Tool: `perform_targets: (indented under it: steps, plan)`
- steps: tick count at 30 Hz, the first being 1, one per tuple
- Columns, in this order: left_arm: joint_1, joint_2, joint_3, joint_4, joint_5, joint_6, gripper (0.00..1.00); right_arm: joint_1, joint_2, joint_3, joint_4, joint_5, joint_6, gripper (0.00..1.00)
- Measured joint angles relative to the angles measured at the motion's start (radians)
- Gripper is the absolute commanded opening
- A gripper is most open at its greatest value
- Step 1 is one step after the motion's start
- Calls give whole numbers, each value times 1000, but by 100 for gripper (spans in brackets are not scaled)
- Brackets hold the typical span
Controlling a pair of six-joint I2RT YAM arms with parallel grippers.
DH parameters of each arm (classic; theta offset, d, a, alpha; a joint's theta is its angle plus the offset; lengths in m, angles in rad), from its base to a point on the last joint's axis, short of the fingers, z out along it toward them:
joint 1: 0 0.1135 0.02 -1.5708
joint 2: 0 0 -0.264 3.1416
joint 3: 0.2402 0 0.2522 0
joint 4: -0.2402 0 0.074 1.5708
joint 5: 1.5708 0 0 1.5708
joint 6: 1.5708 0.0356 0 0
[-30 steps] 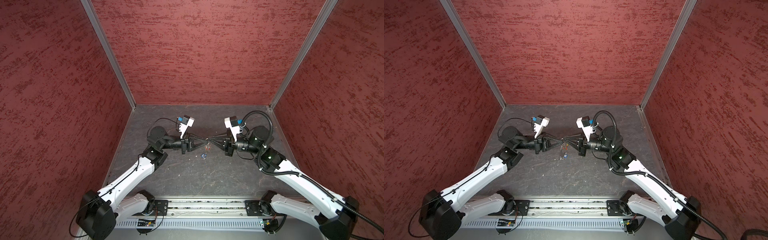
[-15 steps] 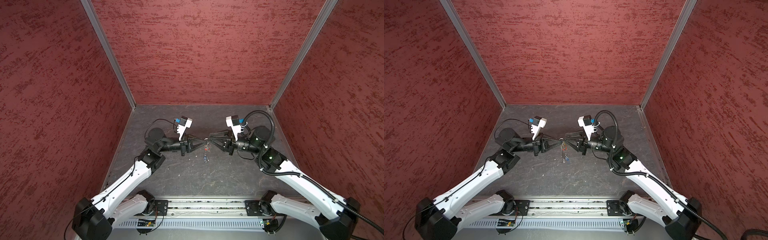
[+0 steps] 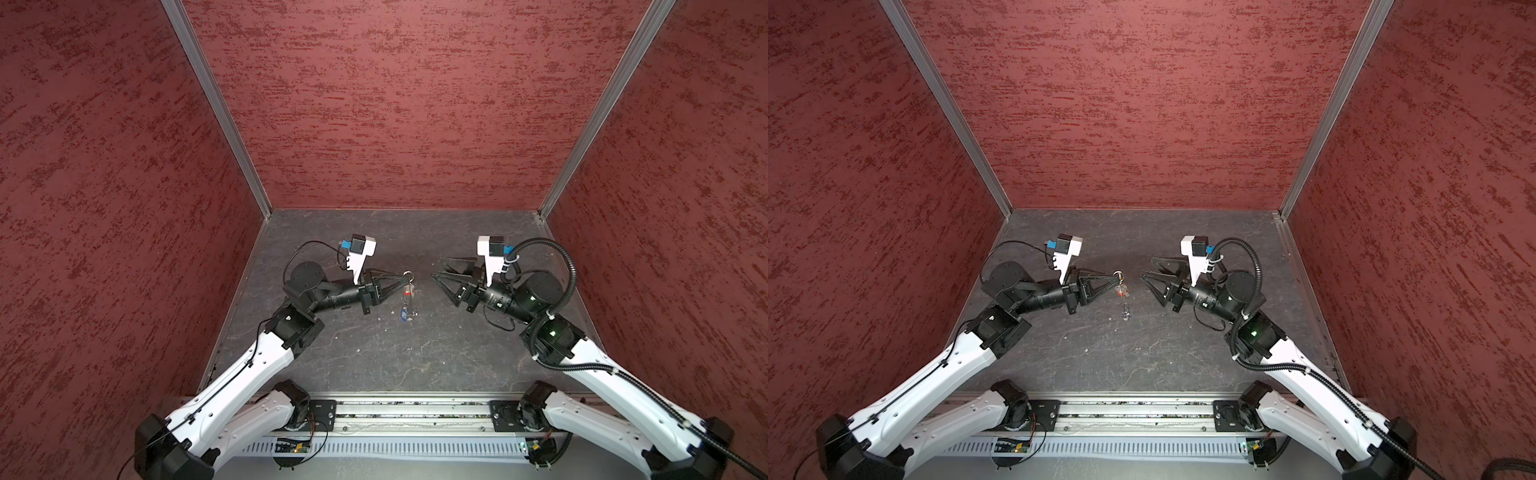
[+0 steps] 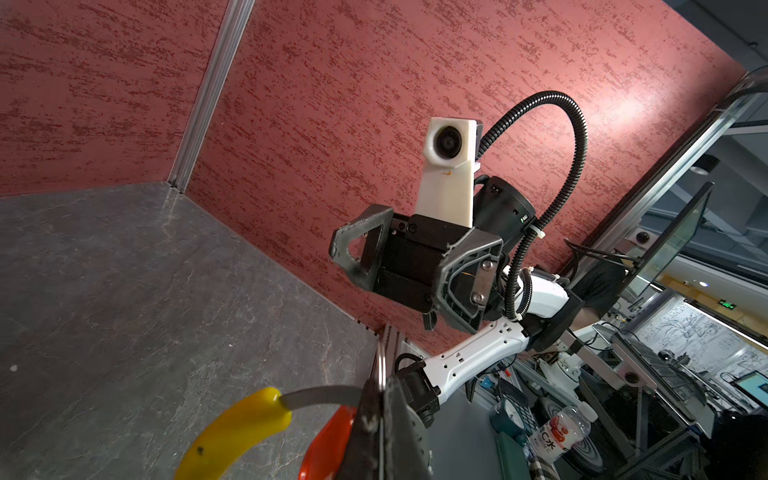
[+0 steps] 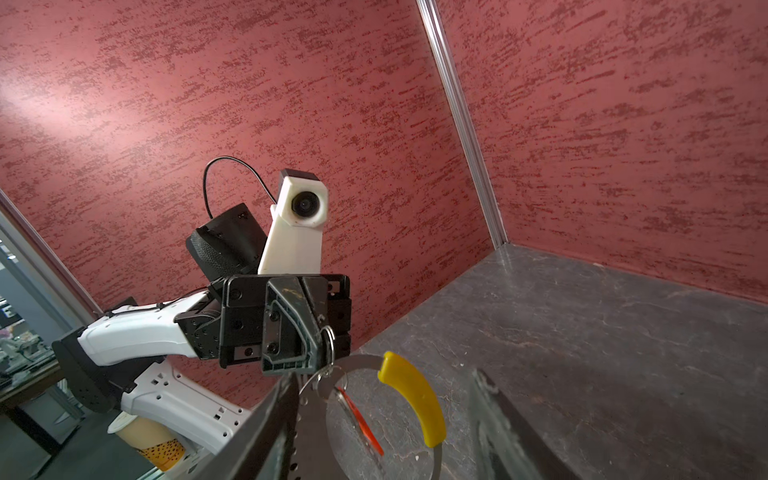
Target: Remove the keys from the keyring
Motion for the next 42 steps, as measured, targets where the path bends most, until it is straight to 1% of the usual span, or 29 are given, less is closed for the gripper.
perform_targets:
  steps: [5,10,15,20,24,30,34,37,42]
  plan:
    - [-45,-3,43,-95,-72,75,0,0,46,0,39,-40,26,62]
    - [-82,-30,63,-171,-146,147,0,0,56,-2,37,-50,34,58]
    - [-96,-51,63,-217,-183,196,0,0,51,-4,16,-99,8,58]
    - [-121,-54,76,-275,-237,238,0,0,53,-4,-58,-138,-40,58]
    - [-172,-67,94,-326,-333,282,0,0,43,-8,-113,-122,-68,58]
    - [-267,-119,94,-346,-552,355,0,0,26,-24,-153,-69,-88,58]
    - [-280,-133,74,-339,-661,391,0,0,24,-37,-163,-32,-92,58]
    - [-280,-126,55,-335,-712,406,0,0,24,-40,-166,-13,-93,58]
    - [-281,-110,43,-333,-743,420,0,1,24,-40,-166,-2,-93,58]
